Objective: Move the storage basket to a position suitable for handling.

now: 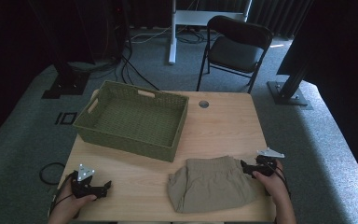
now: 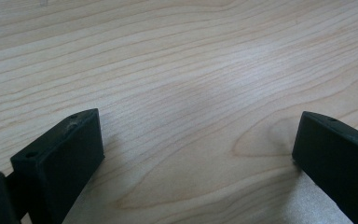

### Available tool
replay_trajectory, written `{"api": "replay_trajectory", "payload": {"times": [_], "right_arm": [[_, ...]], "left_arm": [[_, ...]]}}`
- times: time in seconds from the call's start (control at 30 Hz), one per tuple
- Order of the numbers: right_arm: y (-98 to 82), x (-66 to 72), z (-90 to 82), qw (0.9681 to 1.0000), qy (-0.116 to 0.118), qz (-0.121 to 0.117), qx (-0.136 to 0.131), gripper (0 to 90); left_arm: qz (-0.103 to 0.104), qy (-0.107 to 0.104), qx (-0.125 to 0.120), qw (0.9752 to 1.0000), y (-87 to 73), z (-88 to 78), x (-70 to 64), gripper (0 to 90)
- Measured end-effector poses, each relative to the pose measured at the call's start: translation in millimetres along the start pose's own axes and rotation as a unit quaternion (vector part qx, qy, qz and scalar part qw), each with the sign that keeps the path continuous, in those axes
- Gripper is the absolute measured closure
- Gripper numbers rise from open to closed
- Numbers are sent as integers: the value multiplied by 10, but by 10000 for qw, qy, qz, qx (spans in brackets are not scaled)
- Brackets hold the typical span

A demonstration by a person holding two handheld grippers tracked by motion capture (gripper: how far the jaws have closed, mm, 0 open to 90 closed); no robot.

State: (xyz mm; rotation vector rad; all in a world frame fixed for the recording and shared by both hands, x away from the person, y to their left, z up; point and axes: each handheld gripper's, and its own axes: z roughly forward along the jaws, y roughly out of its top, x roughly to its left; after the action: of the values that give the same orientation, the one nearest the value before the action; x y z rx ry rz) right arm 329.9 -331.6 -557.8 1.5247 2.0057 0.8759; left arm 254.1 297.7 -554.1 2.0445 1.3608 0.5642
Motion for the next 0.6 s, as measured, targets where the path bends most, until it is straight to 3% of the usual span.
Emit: {"api": "replay_trajectory", "payload": {"times": [0.2, 0.37, 0.43, 0.6], "right_arm": [[-8, -9, -10, 10000, 42, -32, -3, 118], [-15, -17, -20, 10000, 56, 8, -11, 118], [-5, -31, -42, 10000, 51, 41, 17, 118], [74, -66, -127, 9999, -17, 83, -114, 118]], "left_arm": [[202, -191, -19, 9996, -11, -9, 65, 28], [164, -160, -18, 9997, -3, -1, 98, 29], [244, -120, -78, 9996, 10, 3, 127, 30], [110, -68, -165, 9998, 47, -3, 230, 30]]}}
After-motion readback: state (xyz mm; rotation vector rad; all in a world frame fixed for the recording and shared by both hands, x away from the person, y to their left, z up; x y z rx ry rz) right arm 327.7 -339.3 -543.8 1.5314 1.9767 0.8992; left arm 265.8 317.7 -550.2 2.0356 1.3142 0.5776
